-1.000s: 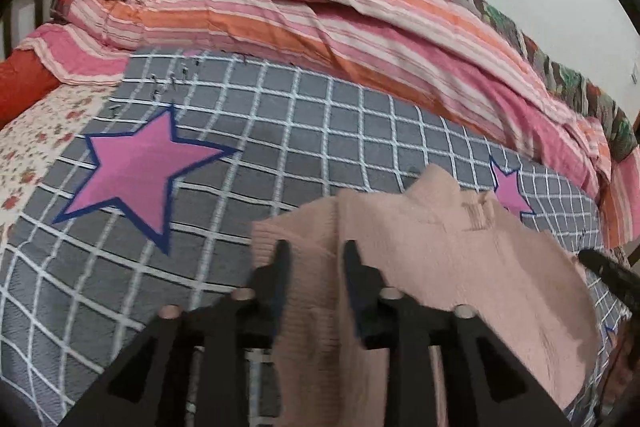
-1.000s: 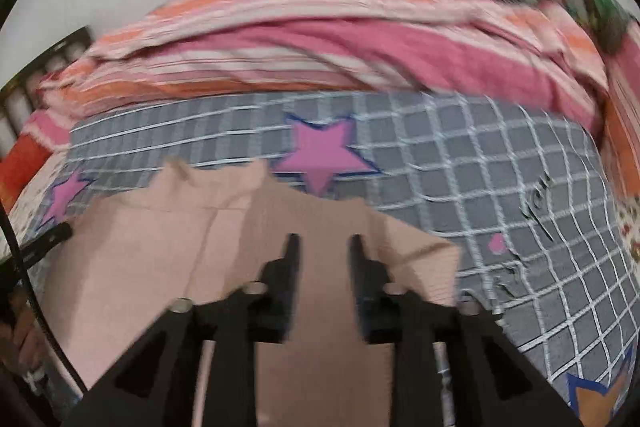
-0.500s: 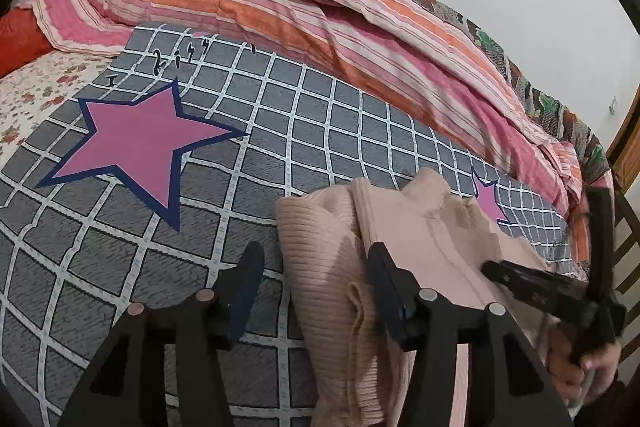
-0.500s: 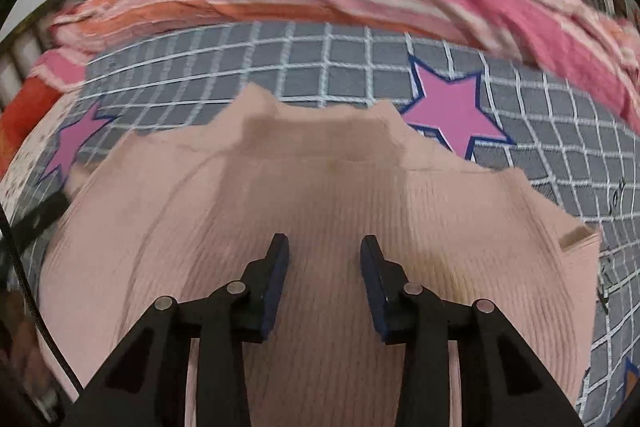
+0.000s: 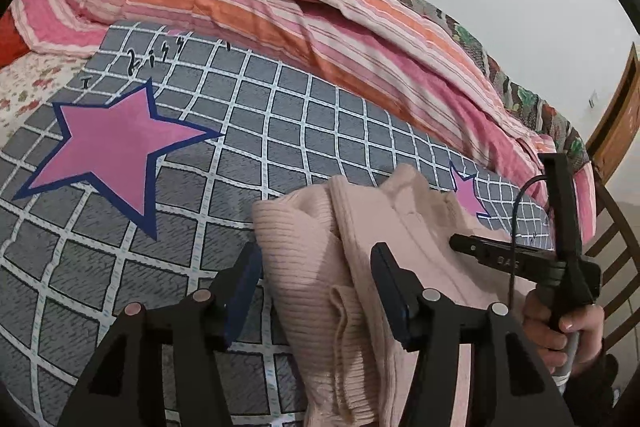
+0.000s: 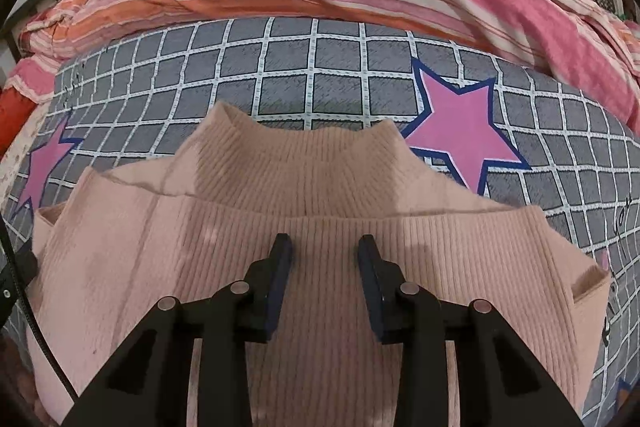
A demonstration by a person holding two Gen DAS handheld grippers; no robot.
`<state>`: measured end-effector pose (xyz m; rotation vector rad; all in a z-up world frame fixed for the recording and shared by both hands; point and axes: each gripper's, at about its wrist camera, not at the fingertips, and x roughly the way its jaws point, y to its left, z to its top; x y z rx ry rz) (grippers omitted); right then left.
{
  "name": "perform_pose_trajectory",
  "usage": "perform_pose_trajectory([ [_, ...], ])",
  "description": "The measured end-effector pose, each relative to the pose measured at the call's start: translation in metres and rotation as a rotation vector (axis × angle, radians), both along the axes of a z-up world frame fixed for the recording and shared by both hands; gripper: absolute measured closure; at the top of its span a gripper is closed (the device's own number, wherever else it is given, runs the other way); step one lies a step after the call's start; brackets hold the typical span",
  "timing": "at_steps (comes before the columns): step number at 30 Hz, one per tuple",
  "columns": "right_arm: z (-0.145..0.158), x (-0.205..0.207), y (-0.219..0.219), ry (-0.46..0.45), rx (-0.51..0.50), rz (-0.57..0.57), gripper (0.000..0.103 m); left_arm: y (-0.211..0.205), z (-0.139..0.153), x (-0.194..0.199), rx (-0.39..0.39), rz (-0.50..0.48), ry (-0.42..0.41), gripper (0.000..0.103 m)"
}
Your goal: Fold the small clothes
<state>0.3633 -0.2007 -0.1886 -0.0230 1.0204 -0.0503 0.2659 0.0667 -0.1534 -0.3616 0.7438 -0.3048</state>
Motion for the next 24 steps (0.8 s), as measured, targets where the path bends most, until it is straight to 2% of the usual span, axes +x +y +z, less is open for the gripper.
perform_pose_trajectory([
  [3, 0.005, -0.013, 0.000, -0.001, 0.013, 0.009, 0.069, 0.001, 0.000, -0.002, 0.006, 0.000, -0.001, 0.049],
  [17, 0.020, -0.065, 0.012, -0.022, -0.024, 0.035, 0.069, 0.014, -0.002, -0.006, -0.062, -0.011, 0.021, 0.047],
  [21, 0.023, -0.081, 0.017, -0.023, -0.028, 0.041, 0.069, 0.017, 0.001, -0.011, -0.052, -0.013, 0.001, 0.047],
  [24, 0.025, -0.094, 0.020, -0.023, -0.038, 0.045, 0.069, 0.020, 0.003, -0.013, -0.072, -0.018, -0.007, 0.046],
])
